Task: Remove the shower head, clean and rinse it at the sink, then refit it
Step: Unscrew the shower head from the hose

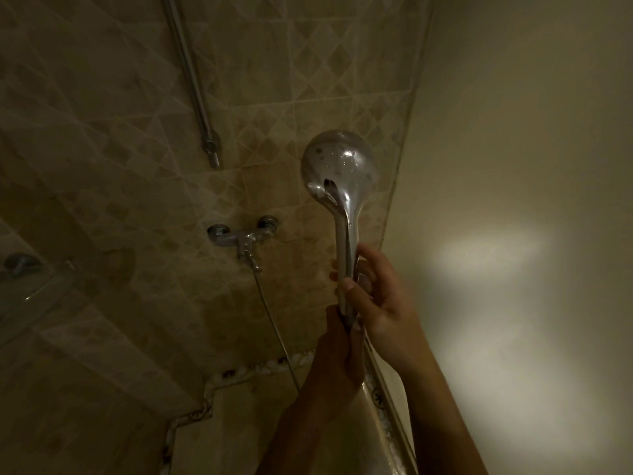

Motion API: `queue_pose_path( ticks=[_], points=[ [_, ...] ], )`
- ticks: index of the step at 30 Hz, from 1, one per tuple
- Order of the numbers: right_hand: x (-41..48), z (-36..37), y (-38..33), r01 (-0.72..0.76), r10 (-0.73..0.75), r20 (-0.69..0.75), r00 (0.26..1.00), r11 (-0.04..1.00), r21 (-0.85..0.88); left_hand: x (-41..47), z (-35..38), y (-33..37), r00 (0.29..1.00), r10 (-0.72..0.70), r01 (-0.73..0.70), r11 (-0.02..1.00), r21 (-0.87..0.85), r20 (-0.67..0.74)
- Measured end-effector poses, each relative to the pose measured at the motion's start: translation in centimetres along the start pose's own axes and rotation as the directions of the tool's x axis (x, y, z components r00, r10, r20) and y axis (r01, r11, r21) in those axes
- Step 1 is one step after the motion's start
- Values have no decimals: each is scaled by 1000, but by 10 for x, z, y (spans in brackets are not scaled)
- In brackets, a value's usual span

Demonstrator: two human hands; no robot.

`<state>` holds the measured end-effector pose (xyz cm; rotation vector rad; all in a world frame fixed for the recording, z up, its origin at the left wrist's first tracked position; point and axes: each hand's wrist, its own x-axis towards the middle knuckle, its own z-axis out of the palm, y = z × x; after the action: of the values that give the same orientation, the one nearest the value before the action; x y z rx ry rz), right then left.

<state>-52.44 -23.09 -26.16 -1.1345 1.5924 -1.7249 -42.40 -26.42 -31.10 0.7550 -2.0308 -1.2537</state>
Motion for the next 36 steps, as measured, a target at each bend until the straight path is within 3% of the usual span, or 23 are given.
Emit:
queue_pose_path(
  ticks=[3, 7, 10, 14, 16, 19, 21, 24, 28, 32, 36],
  points=[
    [2, 5, 0, -20, 4, -93, 996, 985, -170, 4, 1, -8, 999, -1, 3, 999, -34, 51],
    [6, 9, 3, 4, -39, -213, 976, 987, -163, 2, -4, -4, 999, 18, -18, 1000, 4, 30],
    [5, 1, 6, 41, -50, -85, 995, 994, -105, 0, -5, 1, 1000, -1, 1, 999, -34, -8],
    [4, -6, 4, -34, 35, 97, 995, 999, -14, -1, -1, 3, 998, -8, 8, 1000, -2, -56],
    [4, -4, 5, -29, 34, 67, 997, 997, -71, 0, -1, 1, 999, 11, -9, 999, 39, -50],
    [5, 5, 6, -4, -15, -111, 994, 986, -164, 1, -3, -1, 1000, 30, -30, 998, 57, 6],
    [6, 7, 9, 25, -45, -183, 982, 994, -109, 0, -5, 1, 1000, 15, -15, 997, 71, 4],
    [7, 5, 7, 53, -55, -114, 992, 998, -19, -1, -5, 7, 1000, -17, 17, 1000, -22, -18],
    [1, 2, 0, 18, -23, 66, 998, 997, 81, 0, -6, 4, 998, -5, 5, 1000, -2, -68],
    [1, 7, 4, 10, -12, -15, 1000, 992, -129, 2, -6, 0, 1000, 22, -22, 999, 40, 2],
    [4, 8, 6, 23, -33, -104, 994, 995, -95, 1, -6, 0, 1000, 5, -5, 999, 34, 14]
  ],
)
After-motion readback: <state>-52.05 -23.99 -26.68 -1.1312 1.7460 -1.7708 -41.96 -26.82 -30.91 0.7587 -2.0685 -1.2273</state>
